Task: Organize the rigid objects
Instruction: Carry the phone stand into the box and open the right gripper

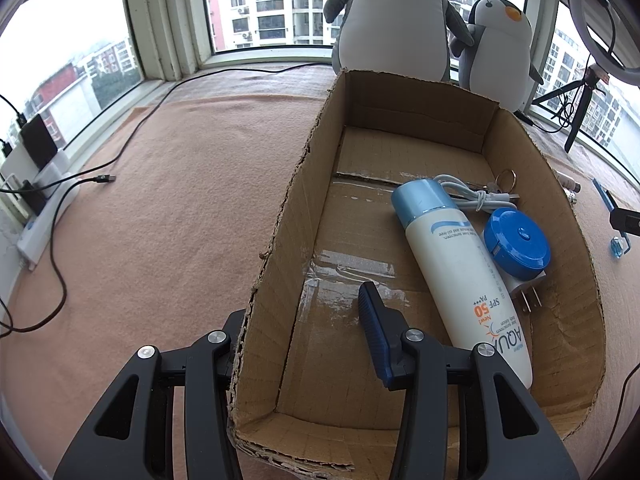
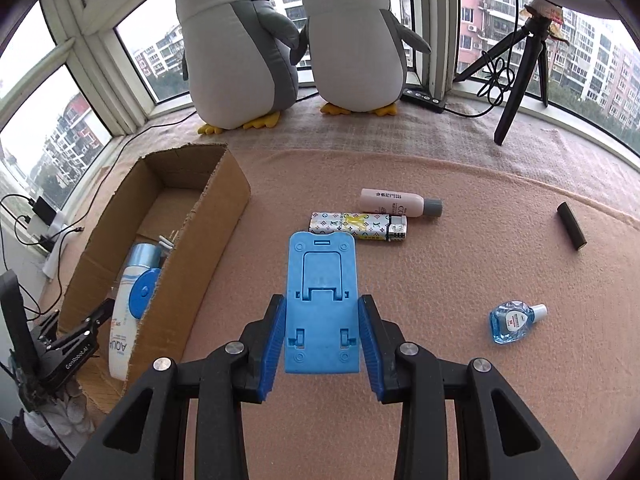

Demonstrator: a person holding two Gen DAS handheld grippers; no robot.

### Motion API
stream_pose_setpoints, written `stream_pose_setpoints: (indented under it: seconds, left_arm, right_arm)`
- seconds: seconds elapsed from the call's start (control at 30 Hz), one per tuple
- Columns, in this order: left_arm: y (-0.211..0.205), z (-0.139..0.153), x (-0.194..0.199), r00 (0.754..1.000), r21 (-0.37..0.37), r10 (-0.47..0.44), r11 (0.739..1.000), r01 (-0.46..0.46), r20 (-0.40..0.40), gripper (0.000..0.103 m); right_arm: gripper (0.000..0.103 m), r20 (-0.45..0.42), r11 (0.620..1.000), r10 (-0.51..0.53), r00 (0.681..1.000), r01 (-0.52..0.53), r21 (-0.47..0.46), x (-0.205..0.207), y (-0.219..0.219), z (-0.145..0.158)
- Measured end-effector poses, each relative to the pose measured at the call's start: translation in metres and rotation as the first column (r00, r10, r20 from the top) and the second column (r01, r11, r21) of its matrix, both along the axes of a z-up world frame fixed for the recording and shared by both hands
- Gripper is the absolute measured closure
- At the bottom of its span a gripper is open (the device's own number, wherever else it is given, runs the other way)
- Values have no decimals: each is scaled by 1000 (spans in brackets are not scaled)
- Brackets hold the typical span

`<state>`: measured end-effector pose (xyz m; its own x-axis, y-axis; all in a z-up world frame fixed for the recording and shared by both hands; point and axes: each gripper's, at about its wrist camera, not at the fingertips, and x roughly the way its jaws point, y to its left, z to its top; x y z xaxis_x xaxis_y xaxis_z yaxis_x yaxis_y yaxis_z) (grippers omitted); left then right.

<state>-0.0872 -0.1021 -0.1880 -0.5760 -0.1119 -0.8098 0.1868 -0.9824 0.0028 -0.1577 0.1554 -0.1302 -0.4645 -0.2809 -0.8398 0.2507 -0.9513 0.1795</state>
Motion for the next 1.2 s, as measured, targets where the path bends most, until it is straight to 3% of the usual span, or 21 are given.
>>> stream_pose_setpoints:
  seconds: [0.47, 1.2]
  left_arm:
    - [-1, 1, 0, 1000, 0, 1, 1000, -1, -3, 59]
    - [-1, 1, 0, 1000, 2, 2, 1000, -2, -5, 59]
  right_arm:
    - [70, -72, 982, 161, 984, -166, -84, 24, -68, 36]
    - [70, -54, 974, 216, 975, -219, -59, -2, -129, 9]
